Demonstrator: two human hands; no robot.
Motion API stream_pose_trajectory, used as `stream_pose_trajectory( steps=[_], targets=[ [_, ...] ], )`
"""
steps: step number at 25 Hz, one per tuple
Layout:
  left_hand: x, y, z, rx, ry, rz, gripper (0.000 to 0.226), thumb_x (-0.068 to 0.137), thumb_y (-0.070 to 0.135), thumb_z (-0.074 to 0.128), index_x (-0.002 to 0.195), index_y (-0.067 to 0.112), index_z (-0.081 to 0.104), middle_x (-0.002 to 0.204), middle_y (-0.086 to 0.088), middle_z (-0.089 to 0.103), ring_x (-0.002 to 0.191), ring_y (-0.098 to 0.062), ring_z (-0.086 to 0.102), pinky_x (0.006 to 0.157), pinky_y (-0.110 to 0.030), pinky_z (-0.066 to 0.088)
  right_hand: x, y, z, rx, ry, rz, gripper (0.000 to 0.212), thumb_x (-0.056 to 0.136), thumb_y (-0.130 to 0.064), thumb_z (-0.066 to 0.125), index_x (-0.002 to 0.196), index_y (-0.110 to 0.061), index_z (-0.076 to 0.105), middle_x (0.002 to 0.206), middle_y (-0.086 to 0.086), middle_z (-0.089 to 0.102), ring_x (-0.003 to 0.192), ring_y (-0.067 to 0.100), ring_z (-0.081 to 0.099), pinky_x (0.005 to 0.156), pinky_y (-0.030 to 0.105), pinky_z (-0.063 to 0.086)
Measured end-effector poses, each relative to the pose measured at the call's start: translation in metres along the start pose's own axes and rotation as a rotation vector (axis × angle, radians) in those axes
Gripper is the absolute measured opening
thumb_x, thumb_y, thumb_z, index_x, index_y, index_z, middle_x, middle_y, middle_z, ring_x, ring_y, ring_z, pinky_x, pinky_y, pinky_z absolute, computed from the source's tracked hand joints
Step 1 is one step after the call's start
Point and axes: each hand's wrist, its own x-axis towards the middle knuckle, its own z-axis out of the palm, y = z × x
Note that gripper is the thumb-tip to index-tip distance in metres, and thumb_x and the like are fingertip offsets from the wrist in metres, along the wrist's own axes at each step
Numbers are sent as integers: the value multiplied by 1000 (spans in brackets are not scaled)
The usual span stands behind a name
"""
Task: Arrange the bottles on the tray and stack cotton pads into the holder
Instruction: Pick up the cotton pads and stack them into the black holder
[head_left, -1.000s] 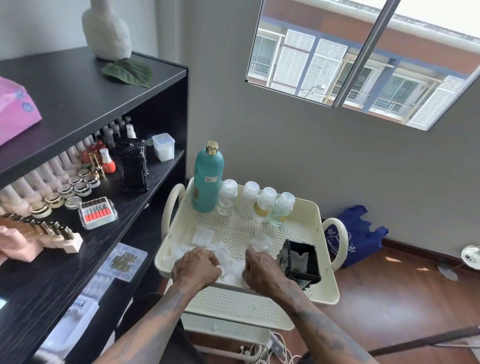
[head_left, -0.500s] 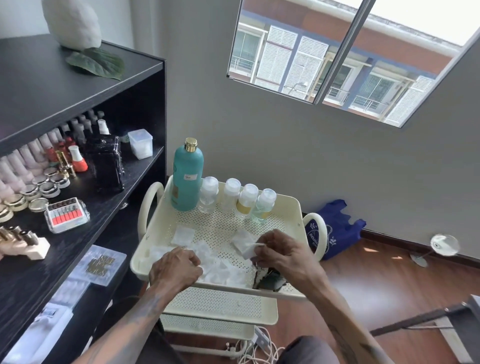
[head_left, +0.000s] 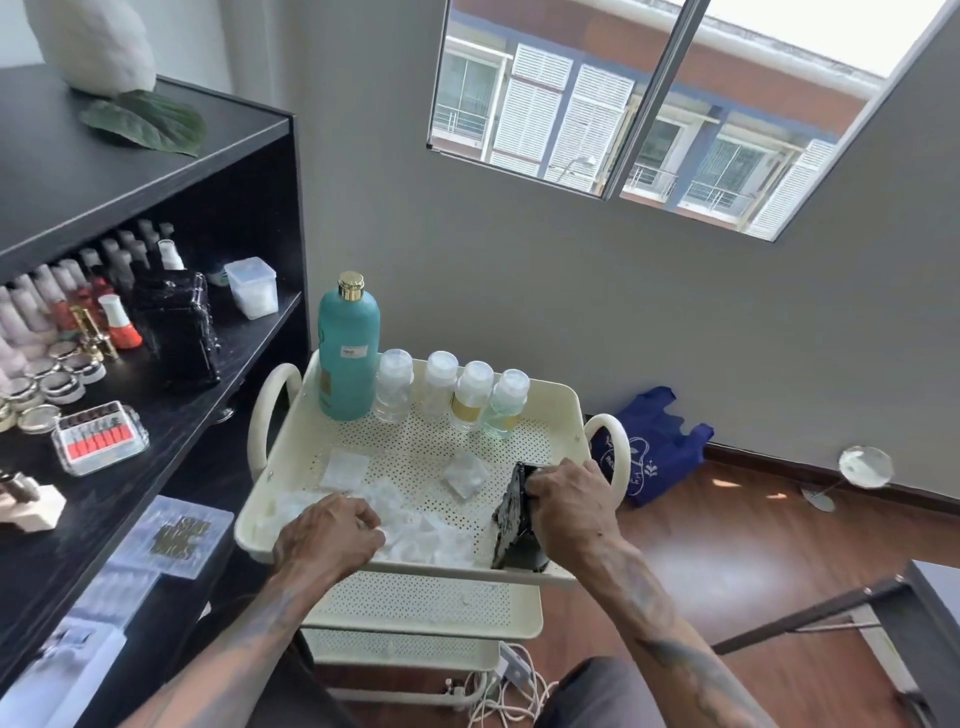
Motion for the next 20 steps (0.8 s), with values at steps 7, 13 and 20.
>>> stream_pose_trajectory(
  steps=[7,13,20],
  targets=[
    [-3,1,-7,-42,-50,-21,22,73,36,66,95,37,71,103,14,68,91,-10,63,78,-29,50,27,-1,-16,-158,-591,-69,27,94,-11,43,105,-20,66,97,0,65,89,18,49,98,39,31],
    [-1,0,-4,-80,-34,18,8,80,35,64,86,37,69,99,14,63,92,-10,61,83,-35,53,-5,47,-16,502,-13,-26,45,75,-32,58,118,-46,55,119,-19,58,108,6,54,93,29,44],
    [-4,-2,-6,-334,81,65,8,87,34,59,92,27,62,102,10,65,98,-14,60,78,-34,49,-16,54,25,803,-267,92,105,67,-18,83,151,-36,22,144,-2,44,127,14,45,111,32,38]
  ],
)
